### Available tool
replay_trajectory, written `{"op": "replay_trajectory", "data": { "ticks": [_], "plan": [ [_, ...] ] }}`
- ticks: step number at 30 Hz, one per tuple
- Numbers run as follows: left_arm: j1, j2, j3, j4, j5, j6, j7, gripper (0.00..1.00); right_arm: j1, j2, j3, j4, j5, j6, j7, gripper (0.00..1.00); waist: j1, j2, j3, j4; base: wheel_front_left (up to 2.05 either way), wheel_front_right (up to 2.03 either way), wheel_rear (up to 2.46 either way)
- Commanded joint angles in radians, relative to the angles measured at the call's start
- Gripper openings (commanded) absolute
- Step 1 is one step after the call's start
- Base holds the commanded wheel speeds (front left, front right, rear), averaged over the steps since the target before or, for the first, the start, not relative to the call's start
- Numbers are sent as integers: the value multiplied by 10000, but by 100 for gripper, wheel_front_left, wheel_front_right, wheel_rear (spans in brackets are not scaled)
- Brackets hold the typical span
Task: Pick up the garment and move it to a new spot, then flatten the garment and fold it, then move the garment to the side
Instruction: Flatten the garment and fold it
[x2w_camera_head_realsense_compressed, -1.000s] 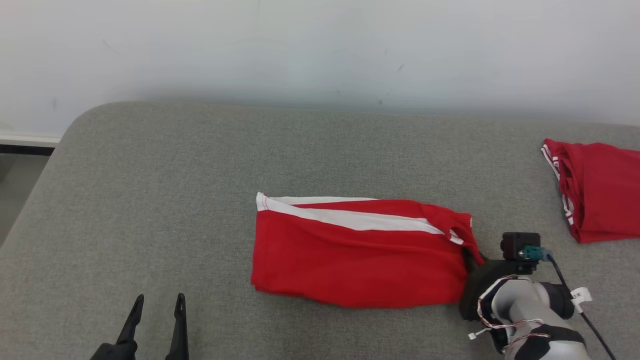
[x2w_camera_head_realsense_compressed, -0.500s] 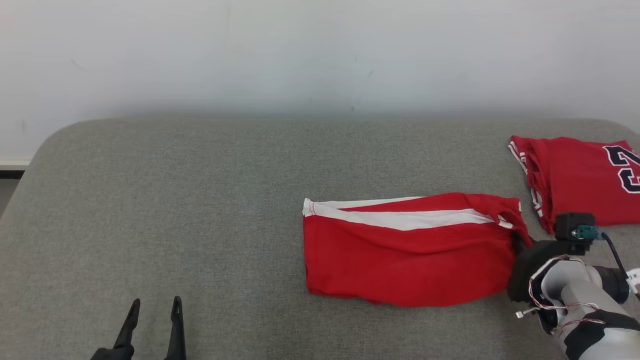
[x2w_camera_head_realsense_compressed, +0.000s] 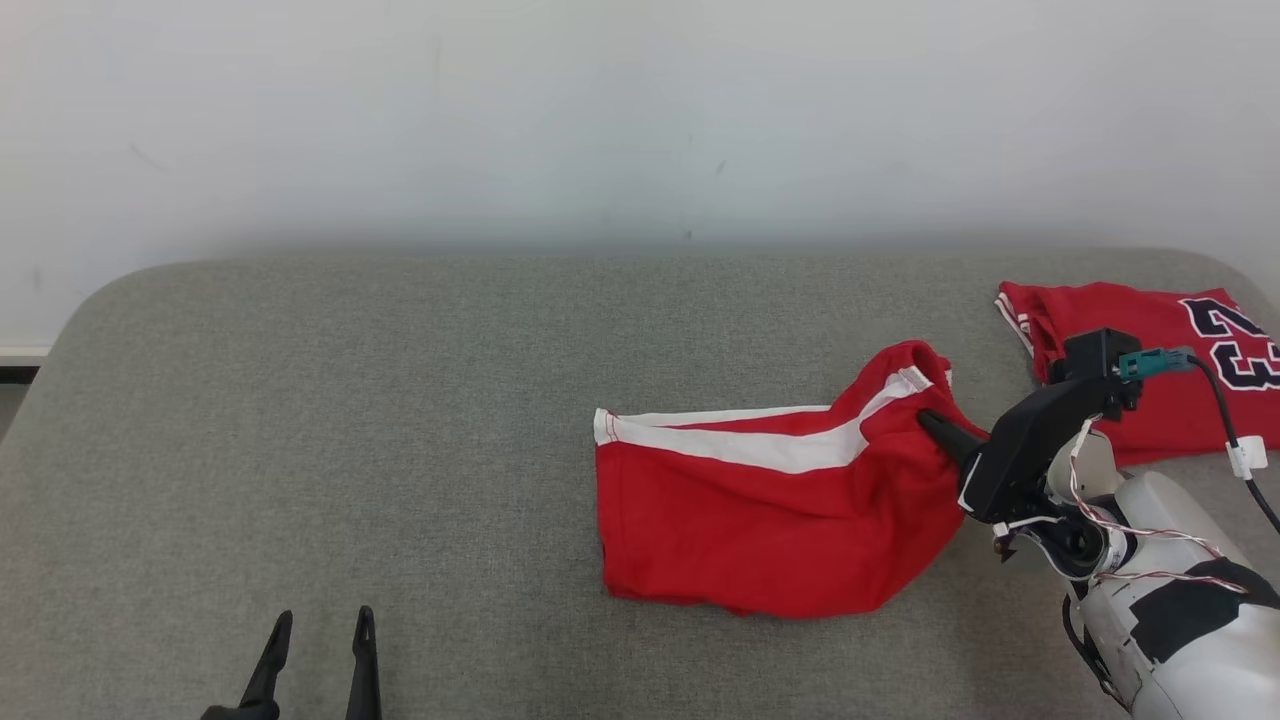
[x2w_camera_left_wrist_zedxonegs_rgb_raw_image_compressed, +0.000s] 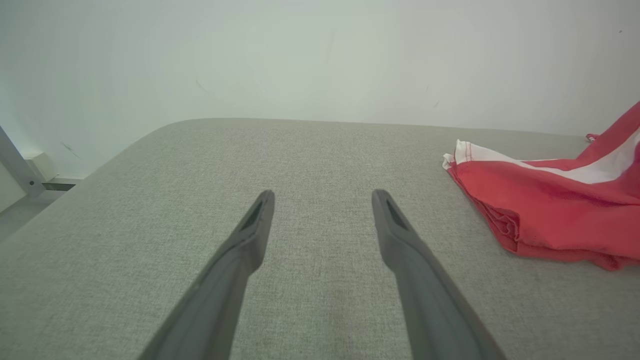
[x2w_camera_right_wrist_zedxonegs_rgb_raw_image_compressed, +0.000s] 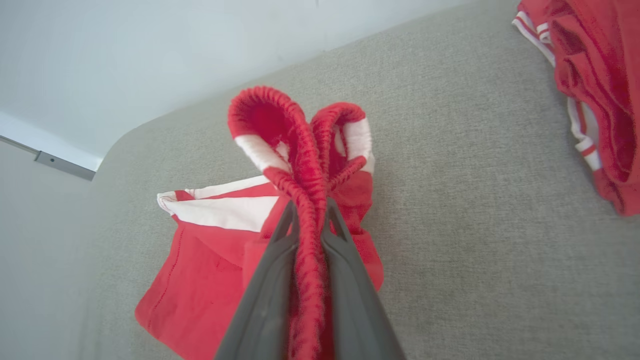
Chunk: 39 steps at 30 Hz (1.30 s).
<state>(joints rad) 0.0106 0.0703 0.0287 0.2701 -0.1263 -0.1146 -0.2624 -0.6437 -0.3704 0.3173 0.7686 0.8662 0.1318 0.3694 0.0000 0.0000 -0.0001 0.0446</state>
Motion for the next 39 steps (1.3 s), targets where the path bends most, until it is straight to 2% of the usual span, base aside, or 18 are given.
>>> {"op": "replay_trajectory", "data": {
  "ticks": [1,5,10,23,34,35,36,39],
  "plan": [
    [-7,-47,-41,60,-81,-37,-30,100,-43,105,-103,-204,414,-29,437,0,0,0,13,116,0,0,0],
    [-39,-95,-132,76,-100,-53,-30,100,-153,353,-303,-322,847,-28,1007,0,0,0,42,293,0,0,0],
    [-179,-152,-309,120,-168,-72,-30,100,-389,982,-683,-272,1229,-28,1507,0,0,0,198,685,0,0,0],
    [-622,-201,-689,406,-323,-82,-31,100,-1105,2135,-805,874,183,-28,2043,0,0,0,587,1603,0,0,0],
    [-747,-206,-974,476,-725,81,-30,100,-1355,2672,-1144,1810,-481,-28,1634,0,0,0,694,1900,0,0,0],
    [-742,-207,-986,487,-736,107,-30,100,-1369,2688,-1070,1814,-638,-28,1477,43,0,0,686,1893,0,0,0],
    [-738,-207,-990,492,-742,123,-31,100,-1361,2704,-1042,1838,-729,-28,1365,100,0,0,682,1883,0,0,0],
    [-725,-207,-957,491,-733,163,-30,100,-1295,2771,-977,1819,-877,-28,1208,100,0,0,635,1805,0,0,0]
  ]
}}
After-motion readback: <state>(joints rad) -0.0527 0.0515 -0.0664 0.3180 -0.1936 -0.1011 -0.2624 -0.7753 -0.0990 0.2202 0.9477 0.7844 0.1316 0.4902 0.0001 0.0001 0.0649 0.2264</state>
